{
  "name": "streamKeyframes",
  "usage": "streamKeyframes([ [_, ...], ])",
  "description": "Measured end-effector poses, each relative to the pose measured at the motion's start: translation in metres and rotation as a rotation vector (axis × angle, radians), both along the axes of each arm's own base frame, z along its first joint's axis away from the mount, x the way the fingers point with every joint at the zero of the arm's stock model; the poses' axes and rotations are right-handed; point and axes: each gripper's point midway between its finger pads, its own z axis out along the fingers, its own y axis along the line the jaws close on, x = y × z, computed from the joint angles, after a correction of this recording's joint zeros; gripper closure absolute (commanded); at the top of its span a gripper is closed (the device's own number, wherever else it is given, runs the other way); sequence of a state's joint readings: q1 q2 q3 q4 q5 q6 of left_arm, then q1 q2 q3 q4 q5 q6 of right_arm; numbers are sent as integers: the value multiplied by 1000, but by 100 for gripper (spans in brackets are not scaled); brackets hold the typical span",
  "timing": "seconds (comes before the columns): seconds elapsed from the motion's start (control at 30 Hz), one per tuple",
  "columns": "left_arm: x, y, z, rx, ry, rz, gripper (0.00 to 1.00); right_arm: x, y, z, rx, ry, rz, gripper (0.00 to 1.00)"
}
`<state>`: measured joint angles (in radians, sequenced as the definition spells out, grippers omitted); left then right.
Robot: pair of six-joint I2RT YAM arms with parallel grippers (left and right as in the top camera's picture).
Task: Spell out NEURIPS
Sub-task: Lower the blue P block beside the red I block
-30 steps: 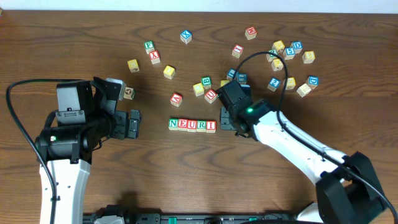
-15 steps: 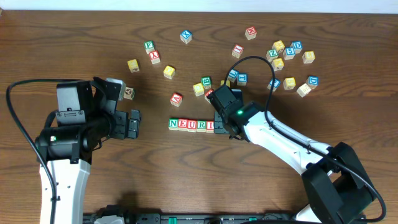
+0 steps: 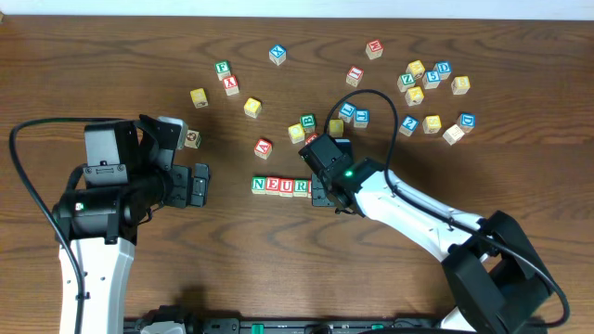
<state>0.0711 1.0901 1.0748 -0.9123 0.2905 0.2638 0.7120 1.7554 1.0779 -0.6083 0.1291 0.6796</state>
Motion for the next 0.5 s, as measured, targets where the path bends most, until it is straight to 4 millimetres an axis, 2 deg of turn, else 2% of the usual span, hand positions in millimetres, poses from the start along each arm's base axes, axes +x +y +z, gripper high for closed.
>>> streamKeyframes([
  [0.5, 0, 0, 0, 0, 0, 0, 2, 1, -3, -3, -15, -3, -23, 87],
])
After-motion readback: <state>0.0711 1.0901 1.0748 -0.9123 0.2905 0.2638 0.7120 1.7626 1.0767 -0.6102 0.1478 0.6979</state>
